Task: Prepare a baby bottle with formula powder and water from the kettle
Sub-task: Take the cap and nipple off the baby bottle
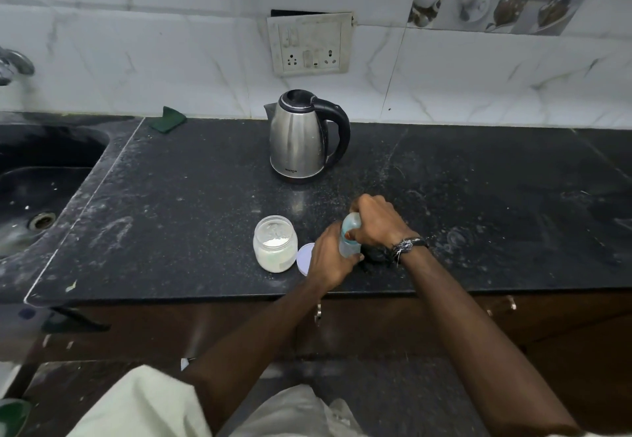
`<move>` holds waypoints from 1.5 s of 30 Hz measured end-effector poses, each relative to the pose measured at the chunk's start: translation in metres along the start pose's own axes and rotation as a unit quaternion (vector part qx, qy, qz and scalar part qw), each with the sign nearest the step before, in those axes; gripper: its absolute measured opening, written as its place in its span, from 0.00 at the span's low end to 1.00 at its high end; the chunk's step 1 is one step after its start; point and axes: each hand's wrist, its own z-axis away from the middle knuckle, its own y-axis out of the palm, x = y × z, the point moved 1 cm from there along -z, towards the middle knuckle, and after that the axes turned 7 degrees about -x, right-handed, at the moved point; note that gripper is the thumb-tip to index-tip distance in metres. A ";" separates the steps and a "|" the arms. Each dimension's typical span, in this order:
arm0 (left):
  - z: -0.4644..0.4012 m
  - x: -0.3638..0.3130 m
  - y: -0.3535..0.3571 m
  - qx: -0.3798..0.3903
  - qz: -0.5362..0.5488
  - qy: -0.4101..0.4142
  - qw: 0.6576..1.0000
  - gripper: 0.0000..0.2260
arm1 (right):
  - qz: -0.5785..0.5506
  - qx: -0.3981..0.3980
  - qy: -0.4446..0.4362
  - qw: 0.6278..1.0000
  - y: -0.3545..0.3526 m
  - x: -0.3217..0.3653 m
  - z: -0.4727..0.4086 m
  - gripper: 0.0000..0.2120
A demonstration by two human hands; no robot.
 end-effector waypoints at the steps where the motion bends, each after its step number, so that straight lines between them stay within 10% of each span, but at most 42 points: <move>1: -0.002 0.002 0.001 -0.005 0.001 -0.006 1.000 0.21 | 0.005 -0.001 -0.002 1.000 0.000 0.001 0.001 0.20; 24: -0.016 0.023 -0.001 0.015 0.018 -0.026 0.999 0.22 | 0.134 0.012 -0.105 0.985 -0.020 0.015 -0.004 0.14; 31: -0.016 0.025 0.002 0.014 0.031 -0.027 0.999 0.28 | -0.099 0.016 0.027 0.995 -0.033 -0.045 -0.015 0.38; 45: -0.014 0.027 0.002 0.009 0.027 -0.017 0.999 0.29 | -0.097 -0.093 0.193 0.972 0.048 -0.119 0.007 0.27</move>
